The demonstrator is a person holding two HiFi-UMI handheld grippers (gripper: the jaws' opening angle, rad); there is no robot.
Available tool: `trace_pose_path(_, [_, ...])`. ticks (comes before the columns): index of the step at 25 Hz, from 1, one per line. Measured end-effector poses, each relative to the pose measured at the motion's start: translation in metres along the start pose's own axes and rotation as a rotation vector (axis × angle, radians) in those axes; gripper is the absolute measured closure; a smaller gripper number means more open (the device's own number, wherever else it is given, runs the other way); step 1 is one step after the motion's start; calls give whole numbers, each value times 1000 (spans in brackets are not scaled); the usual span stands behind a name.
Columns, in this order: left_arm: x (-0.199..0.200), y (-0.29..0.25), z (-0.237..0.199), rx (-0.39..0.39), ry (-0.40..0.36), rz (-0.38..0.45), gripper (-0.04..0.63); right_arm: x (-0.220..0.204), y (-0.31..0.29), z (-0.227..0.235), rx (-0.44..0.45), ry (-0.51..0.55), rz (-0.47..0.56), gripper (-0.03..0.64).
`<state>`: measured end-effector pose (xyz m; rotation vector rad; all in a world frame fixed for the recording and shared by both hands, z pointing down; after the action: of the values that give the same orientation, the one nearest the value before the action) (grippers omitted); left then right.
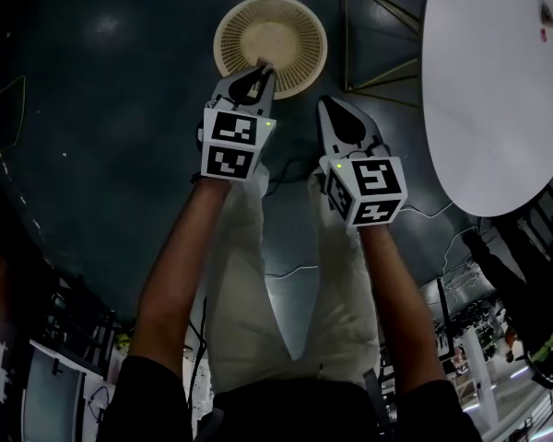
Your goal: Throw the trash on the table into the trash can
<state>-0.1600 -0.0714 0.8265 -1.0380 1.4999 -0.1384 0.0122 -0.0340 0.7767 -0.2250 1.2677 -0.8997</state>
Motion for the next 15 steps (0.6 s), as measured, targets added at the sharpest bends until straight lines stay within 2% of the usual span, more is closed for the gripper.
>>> trace_pose_path(6, [-30,-38,-23,-4,-13,-19,549,-29,-29,12,-37,-27,-1,598])
trace_pose_path(12, [-56,-54,-30,-18,0,-64,548,-52,-36,16,-37,-45,-30,598])
trace_pose_path(15, [-60,-56,-31,-19,17,-70,485,-53,-35,20,-36,-44,-36,598])
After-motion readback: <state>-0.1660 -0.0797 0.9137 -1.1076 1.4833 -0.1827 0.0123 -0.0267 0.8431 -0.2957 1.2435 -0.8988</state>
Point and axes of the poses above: the fingertips, and each gripper's own axes: y backward along the fingers, z to its right, x out of its top, the point moved 10 cm from there along y, backward along the fingers, and after that the axes turned 11 degrees about z, right-handed, at the moved point
